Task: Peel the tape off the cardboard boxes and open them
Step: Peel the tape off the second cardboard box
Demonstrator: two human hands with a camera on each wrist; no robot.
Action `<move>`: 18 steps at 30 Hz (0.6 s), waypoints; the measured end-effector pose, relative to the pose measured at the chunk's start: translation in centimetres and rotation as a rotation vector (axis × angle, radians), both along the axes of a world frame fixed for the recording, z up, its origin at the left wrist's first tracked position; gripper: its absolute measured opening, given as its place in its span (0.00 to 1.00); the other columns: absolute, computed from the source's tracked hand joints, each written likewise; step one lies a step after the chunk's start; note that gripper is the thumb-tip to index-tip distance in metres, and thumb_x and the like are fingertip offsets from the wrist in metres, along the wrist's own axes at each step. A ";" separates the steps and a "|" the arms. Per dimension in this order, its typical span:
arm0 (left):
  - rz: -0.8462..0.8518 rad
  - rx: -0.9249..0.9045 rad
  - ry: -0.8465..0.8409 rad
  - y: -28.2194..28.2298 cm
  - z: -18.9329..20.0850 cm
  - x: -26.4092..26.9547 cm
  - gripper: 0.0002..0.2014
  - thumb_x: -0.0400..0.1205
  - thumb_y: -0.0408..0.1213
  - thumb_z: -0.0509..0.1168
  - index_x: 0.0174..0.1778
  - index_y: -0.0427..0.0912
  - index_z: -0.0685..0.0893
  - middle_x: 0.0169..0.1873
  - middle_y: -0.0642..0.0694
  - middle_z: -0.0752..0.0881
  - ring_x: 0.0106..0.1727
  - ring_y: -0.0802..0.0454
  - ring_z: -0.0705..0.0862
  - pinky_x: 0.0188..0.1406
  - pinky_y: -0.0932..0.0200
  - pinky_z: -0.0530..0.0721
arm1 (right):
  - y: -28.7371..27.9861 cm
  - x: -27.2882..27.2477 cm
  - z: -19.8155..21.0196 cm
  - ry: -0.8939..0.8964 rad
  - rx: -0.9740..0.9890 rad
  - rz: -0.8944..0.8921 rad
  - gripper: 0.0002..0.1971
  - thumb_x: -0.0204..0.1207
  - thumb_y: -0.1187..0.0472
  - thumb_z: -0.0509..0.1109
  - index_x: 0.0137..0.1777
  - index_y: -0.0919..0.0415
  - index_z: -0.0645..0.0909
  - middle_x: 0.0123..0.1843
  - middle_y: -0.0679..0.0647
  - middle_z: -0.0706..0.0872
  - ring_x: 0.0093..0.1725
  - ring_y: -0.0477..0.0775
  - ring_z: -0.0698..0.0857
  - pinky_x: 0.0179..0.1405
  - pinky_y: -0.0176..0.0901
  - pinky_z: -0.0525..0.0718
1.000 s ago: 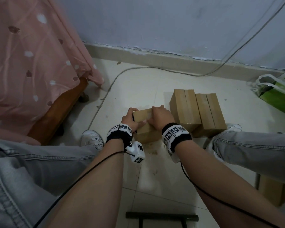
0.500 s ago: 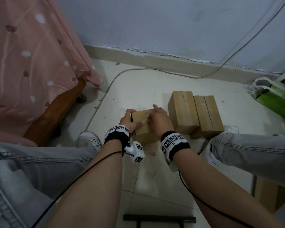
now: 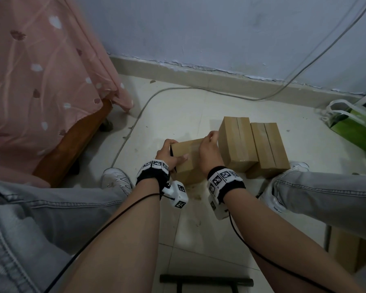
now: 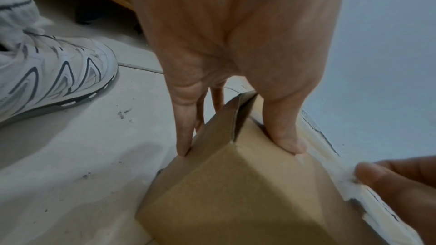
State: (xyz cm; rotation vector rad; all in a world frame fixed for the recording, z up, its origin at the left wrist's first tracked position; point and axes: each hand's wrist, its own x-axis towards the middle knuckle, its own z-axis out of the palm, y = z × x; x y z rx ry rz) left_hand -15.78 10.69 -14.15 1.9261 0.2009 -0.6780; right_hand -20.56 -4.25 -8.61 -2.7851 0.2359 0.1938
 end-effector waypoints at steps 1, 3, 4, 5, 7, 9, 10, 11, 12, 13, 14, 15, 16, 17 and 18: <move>0.001 -0.002 0.001 0.0 0.0 0.0 0.27 0.73 0.44 0.78 0.62 0.59 0.71 0.56 0.41 0.85 0.52 0.39 0.86 0.46 0.42 0.90 | -0.1 0.2 -0.2 0.016 0.038 -0.050 0.24 0.76 0.82 0.60 0.72 0.78 0.61 0.72 0.66 0.58 0.44 0.55 0.77 0.44 0.37 0.74; 0.002 -0.003 0.004 0.0 0.1 0.0 0.27 0.73 0.45 0.78 0.62 0.59 0.71 0.56 0.41 0.85 0.52 0.38 0.86 0.47 0.40 0.90 | -0.3 0.7 -0.3 0.043 0.126 -0.094 0.24 0.78 0.78 0.61 0.73 0.78 0.60 0.71 0.64 0.58 0.47 0.59 0.80 0.47 0.43 0.80; 0.002 -0.005 0.005 -0.1 0.2 0.0 0.27 0.73 0.45 0.78 0.62 0.59 0.71 0.56 0.41 0.85 0.53 0.38 0.86 0.47 0.39 0.90 | -0.4 1.0 -0.3 0.039 0.161 -0.095 0.21 0.80 0.75 0.61 0.71 0.77 0.64 0.71 0.64 0.59 0.48 0.61 0.81 0.49 0.45 0.81; 0.001 -0.004 0.004 0.0 0.2 0.0 0.27 0.73 0.45 0.79 0.62 0.59 0.71 0.57 0.40 0.85 0.53 0.37 0.86 0.46 0.38 0.90 | -0.5 1.3 -0.4 0.023 0.181 -0.092 0.17 0.82 0.71 0.60 0.69 0.75 0.68 0.71 0.63 0.61 0.49 0.62 0.82 0.51 0.47 0.82; 0.003 -0.002 0.002 -0.1 0.4 -0.1 0.27 0.72 0.46 0.79 0.62 0.60 0.71 0.57 0.41 0.84 0.54 0.38 0.85 0.46 0.37 0.90 | -0.9 1.8 -0.3 -0.044 0.217 -0.080 0.15 0.86 0.61 0.58 0.64 0.71 0.75 0.69 0.61 0.69 0.51 0.61 0.83 0.58 0.53 0.82; -0.002 0.014 -0.003 0.0 0.5 -0.1 0.28 0.72 0.47 0.79 0.62 0.60 0.71 0.56 0.41 0.84 0.54 0.38 0.85 0.48 0.36 0.90 | -1.1 2.3 -0.3 -0.073 0.214 -0.026 0.17 0.86 0.54 0.59 0.62 0.66 0.80 0.65 0.59 0.75 0.54 0.60 0.83 0.59 0.55 0.82; -0.004 0.016 -0.006 0.0 0.5 -0.2 0.28 0.71 0.47 0.79 0.62 0.60 0.71 0.56 0.41 0.85 0.55 0.38 0.85 0.49 0.36 0.90 | -1.1 2.4 -0.4 -0.057 0.177 0.026 0.16 0.85 0.53 0.61 0.61 0.63 0.82 0.62 0.59 0.78 0.55 0.60 0.82 0.59 0.54 0.82; -0.007 0.018 -0.009 0.0 0.5 -0.2 0.28 0.71 0.47 0.79 0.61 0.61 0.71 0.56 0.41 0.85 0.55 0.38 0.85 0.49 0.35 0.89 | -0.9 2.3 -0.5 -0.027 0.137 0.069 0.14 0.82 0.54 0.64 0.59 0.62 0.83 0.59 0.59 0.80 0.54 0.60 0.83 0.58 0.53 0.82; -0.012 0.021 -0.014 0.1 0.5 -0.2 0.28 0.70 0.48 0.79 0.61 0.61 0.71 0.56 0.41 0.85 0.55 0.38 0.85 0.50 0.35 0.89 | -0.8 2.2 -0.8 -0.007 0.114 0.090 0.13 0.80 0.54 0.66 0.57 0.62 0.84 0.56 0.59 0.81 0.53 0.61 0.83 0.56 0.52 0.82; -0.019 0.024 -0.014 0.1 0.6 -0.3 0.29 0.70 0.48 0.79 0.61 0.60 0.71 0.56 0.41 0.84 0.55 0.38 0.85 0.50 0.35 0.89 | -0.6 2.1 -0.9 0.008 0.113 0.091 0.13 0.78 0.55 0.67 0.55 0.62 0.83 0.54 0.59 0.81 0.52 0.61 0.83 0.54 0.52 0.82; -0.025 0.024 -0.014 0.1 0.6 -0.3 0.29 0.69 0.49 0.78 0.62 0.60 0.71 0.56 0.41 0.84 0.55 0.38 0.85 0.50 0.35 0.89 | -0.4 2.0 -1.1 0.007 0.123 0.083 0.12 0.76 0.55 0.69 0.54 0.62 0.82 0.53 0.59 0.81 0.52 0.61 0.82 0.54 0.52 0.82; -0.031 0.027 -0.011 0.1 0.6 -0.3 0.30 0.68 0.50 0.78 0.62 0.60 0.71 0.56 0.40 0.84 0.55 0.37 0.85 0.51 0.35 0.89 | -0.3 1.9 -1.2 0.005 0.134 0.074 0.13 0.75 0.55 0.70 0.54 0.62 0.81 0.53 0.59 0.81 0.52 0.61 0.82 0.54 0.52 0.82; -0.032 0.027 -0.008 0.1 0.7 -0.4 0.31 0.66 0.51 0.78 0.62 0.61 0.71 0.56 0.40 0.84 0.56 0.37 0.85 0.51 0.34 0.89 | -0.1 1.9 -1.2 0.002 0.137 0.070 0.13 0.75 0.56 0.70 0.55 0.62 0.81 0.54 0.59 0.81 0.52 0.61 0.81 0.54 0.53 0.81; -0.032 0.028 -0.003 0.1 0.7 -0.3 0.31 0.64 0.52 0.78 0.61 0.62 0.71 0.56 0.40 0.84 0.56 0.37 0.85 0.51 0.34 0.89 | 0.1 2.0 -1.2 0.007 0.130 0.069 0.12 0.75 0.57 0.69 0.55 0.63 0.80 0.54 0.60 0.81 0.53 0.62 0.81 0.54 0.53 0.81; -0.032 0.024 -0.001 0.0 0.6 -0.3 0.32 0.63 0.53 0.78 0.61 0.62 0.71 0.56 0.40 0.84 0.56 0.37 0.85 0.50 0.34 0.89 | 0.1 2.1 -1.1 0.006 0.115 0.069 0.11 0.76 0.58 0.68 0.54 0.64 0.80 0.53 0.60 0.81 0.53 0.62 0.81 0.53 0.52 0.81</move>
